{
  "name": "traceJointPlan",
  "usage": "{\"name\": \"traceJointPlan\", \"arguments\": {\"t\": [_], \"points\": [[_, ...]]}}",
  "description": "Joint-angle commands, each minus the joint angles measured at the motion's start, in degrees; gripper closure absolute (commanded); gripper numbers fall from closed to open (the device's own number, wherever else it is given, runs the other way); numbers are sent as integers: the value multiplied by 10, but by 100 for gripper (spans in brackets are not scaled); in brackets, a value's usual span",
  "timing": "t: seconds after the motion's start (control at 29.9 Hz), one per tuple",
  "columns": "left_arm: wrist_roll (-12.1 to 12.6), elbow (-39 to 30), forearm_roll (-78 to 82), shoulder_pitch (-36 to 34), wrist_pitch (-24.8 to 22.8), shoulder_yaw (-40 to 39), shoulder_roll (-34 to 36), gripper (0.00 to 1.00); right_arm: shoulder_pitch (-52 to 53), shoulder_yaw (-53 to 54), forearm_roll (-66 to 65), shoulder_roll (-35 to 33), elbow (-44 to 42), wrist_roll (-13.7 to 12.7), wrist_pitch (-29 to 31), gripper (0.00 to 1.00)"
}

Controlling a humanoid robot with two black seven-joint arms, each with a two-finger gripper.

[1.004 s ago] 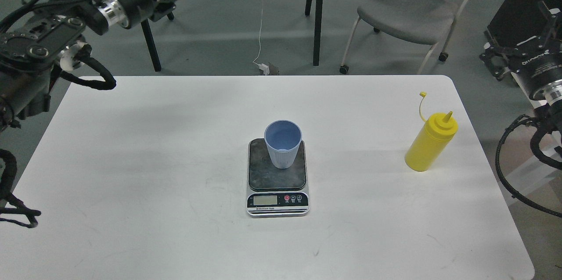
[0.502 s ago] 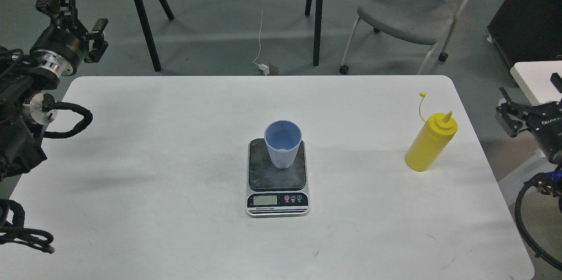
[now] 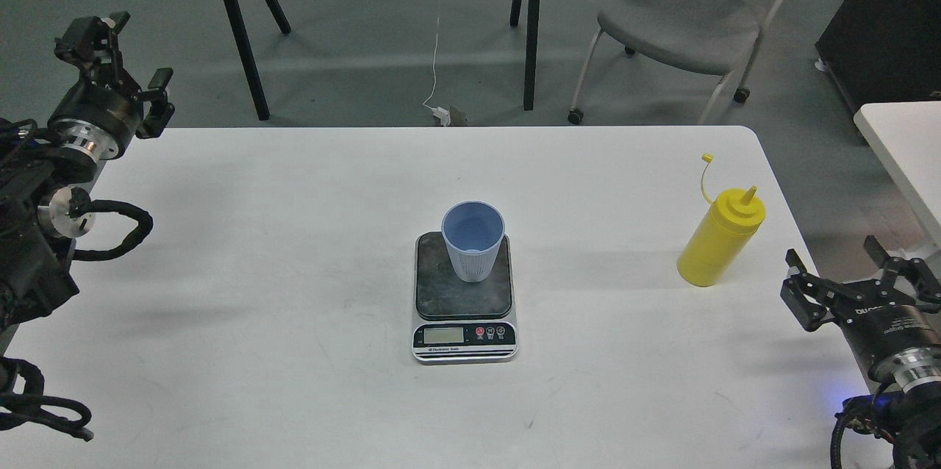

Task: Pour seasoning into cup on scale with both arms
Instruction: 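Move the right gripper to the yellow squeeze bottle and grasp it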

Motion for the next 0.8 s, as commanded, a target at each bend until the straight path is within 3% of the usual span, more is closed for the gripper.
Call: {"name": "traceJointPlan", "arguments": {"t": [0.0, 0.77], "points": [[0, 0, 0, 0, 0, 0, 1, 7, 0, 3, -32, 34, -16, 1, 0, 1], [0, 0, 6, 7, 0, 2, 23, 6, 111, 2, -147, 194, -168, 16, 0, 1]]}}
